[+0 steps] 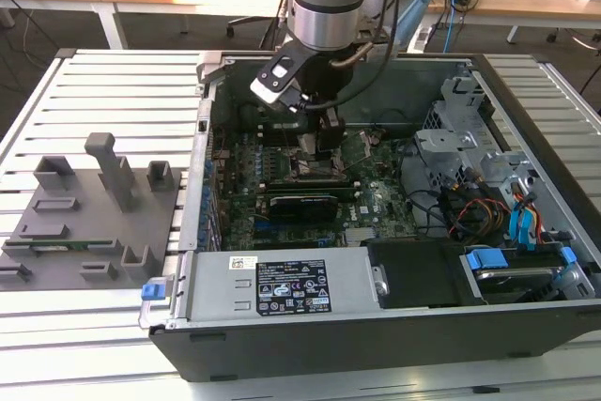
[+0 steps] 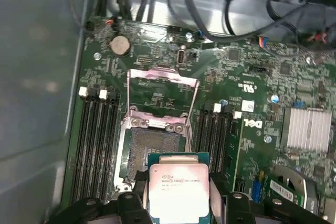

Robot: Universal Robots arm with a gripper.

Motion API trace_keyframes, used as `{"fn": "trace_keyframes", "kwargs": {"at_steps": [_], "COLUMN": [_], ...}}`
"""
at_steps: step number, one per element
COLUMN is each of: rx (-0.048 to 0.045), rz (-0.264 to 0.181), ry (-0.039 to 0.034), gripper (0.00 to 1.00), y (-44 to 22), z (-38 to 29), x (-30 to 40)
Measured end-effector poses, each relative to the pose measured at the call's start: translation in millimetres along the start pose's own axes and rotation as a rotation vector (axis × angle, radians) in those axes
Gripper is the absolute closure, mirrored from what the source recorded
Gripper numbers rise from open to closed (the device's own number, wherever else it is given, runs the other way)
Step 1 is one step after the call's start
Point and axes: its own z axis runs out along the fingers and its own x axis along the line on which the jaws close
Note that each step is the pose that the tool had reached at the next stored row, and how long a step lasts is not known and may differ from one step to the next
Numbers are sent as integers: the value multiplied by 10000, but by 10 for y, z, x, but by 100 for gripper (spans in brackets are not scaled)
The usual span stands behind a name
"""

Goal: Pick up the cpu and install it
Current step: 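Place the cpu into insertion slot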

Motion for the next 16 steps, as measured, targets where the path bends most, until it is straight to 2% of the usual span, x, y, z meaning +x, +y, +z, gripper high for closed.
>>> {"fn": "trace_keyframes", "kwargs": {"at_steps": [1, 5, 8, 10, 13, 16], "rx": [3, 1, 9, 1, -60, -176], "rz": [127, 134, 728, 896, 896, 854], "ry": [-6, -5, -29, -36, -53, -61], "gripper": [45, 45, 45, 45, 45, 45], "y": [0, 0, 0, -2, 1, 5], "z": [0, 1, 23, 40, 58, 77], "x": [0, 0, 1, 3, 25, 53]}}
